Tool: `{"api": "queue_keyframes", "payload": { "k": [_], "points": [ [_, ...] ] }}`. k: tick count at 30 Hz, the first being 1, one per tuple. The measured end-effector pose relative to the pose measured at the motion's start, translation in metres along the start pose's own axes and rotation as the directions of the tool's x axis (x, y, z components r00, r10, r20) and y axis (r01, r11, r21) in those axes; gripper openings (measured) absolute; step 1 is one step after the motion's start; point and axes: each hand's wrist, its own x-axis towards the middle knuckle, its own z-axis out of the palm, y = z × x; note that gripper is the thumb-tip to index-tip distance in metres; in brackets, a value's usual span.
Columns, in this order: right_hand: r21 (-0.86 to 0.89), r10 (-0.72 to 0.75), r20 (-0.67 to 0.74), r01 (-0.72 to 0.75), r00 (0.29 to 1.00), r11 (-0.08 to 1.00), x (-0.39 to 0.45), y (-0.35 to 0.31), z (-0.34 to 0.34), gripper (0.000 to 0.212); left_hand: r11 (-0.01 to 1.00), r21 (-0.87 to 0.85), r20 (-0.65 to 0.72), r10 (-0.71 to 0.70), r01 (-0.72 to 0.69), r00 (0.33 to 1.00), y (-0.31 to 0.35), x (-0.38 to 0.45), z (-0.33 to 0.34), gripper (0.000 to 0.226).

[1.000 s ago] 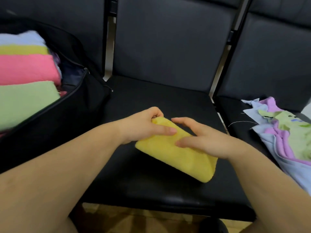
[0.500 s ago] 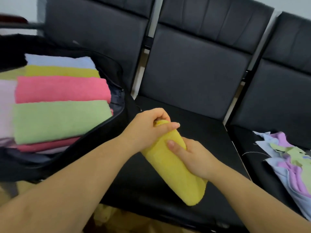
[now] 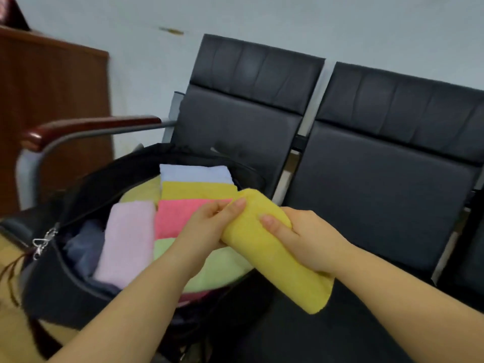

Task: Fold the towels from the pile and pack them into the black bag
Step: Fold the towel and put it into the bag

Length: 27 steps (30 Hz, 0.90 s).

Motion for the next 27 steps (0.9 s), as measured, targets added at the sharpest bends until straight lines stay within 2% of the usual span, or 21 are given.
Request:
{"api": "queue_keyframes", "payload": {
  "k": [2, 5, 7, 10, 13, 14, 15, 16, 17, 18, 20, 22, 24, 25, 27],
  "points": [
    [0.102, 0.000, 0.047, -0.004, 0.999, 0.995, 0.016, -0.013, 0.000, 0.074, 0.999, -0.010, -0.059, -0.036, 0.035, 0.998, 0.015, 0.012, -0.013, 0.052],
    [0.315, 0.024, 0.118, -0.060, 0.993, 0.947, 0.042, -0.032, 0.002, 0.048, 0.995, -0.017, -0.154, -0.095, 0.094, 0.983, 0.035, 0.033, -0.038, 0.036],
    [0.439, 0.043, 0.179, -0.119, 0.983, 0.890, 0.060, -0.044, 0.005, 0.037, 0.997, 0.030, -0.184, -0.057, 0.064, 0.981, 0.045, 0.048, -0.057, 0.032],
    [0.528, 0.079, 0.245, -0.201, 0.966, 0.825, 0.092, -0.059, 0.009, 0.018, 0.994, 0.095, -0.165, -0.040, 0.056, 0.985, 0.058, 0.067, -0.083, 0.029],
    [0.583, 0.156, 0.254, -0.280, 0.954, 0.762, 0.125, -0.067, 0.014, 0.016, 0.968, 0.253, -0.235, 0.052, 0.010, 0.971, 0.066, 0.090, -0.118, 0.031],
    [0.607, 0.183, 0.250, -0.302, 0.951, 0.735, 0.136, -0.068, 0.016, 0.019, 0.904, 0.427, -0.284, 0.139, -0.004, 0.949, 0.065, 0.099, -0.134, 0.030],
    [0.631, 0.213, 0.243, -0.322, 0.946, 0.706, 0.147, -0.068, 0.017, 0.022, 0.756, 0.654, -0.313, 0.242, 0.024, 0.918, 0.063, 0.108, -0.150, 0.027],
    [0.652, 0.243, 0.234, -0.337, 0.941, 0.679, 0.158, -0.069, 0.020, 0.025, 0.540, 0.839, -0.292, 0.329, 0.075, 0.898, 0.059, 0.114, -0.165, 0.026],
    [0.676, 0.264, 0.233, -0.351, 0.936, 0.648, 0.168, -0.068, 0.021, 0.029, 0.321, 0.939, -0.241, 0.367, 0.121, 0.899, 0.054, 0.120, -0.179, 0.027],
    [0.706, 0.277, 0.247, -0.368, 0.929, 0.605, 0.177, -0.068, 0.023, 0.035, 0.159, 0.974, -0.206, 0.330, 0.161, 0.921, 0.049, 0.126, -0.190, 0.030],
    [0.767, 0.271, 0.308, -0.407, 0.912, 0.497, 0.196, -0.071, 0.029, 0.043, -0.059, 0.982, -0.164, 0.223, 0.182, 0.961, 0.039, 0.140, -0.206, 0.036],
    [0.793, 0.257, 0.345, -0.427, 0.903, 0.436, 0.215, -0.076, 0.037, 0.063, -0.208, 0.965, -0.123, 0.176, 0.159, 0.977, 0.036, 0.156, -0.215, 0.041],
    [0.788, 0.276, 0.370, -0.457, 0.887, 0.412, 0.236, -0.076, 0.050, 0.101, -0.289, 0.947, -0.108, 0.128, 0.141, 0.986, 0.038, 0.169, -0.220, 0.044],
    [0.789, 0.275, 0.389, -0.472, 0.879, 0.394, 0.248, -0.073, 0.058, 0.111, -0.324, 0.937, -0.099, 0.101, 0.127, 0.990, 0.038, 0.174, -0.221, 0.046],
    [0.779, 0.265, 0.418, -0.493, 0.869, 0.388, 0.257, -0.075, 0.067, 0.107, -0.388, 0.917, -0.070, 0.086, 0.098, 0.994, 0.038, 0.182, -0.222, 0.049]
  ]
}}
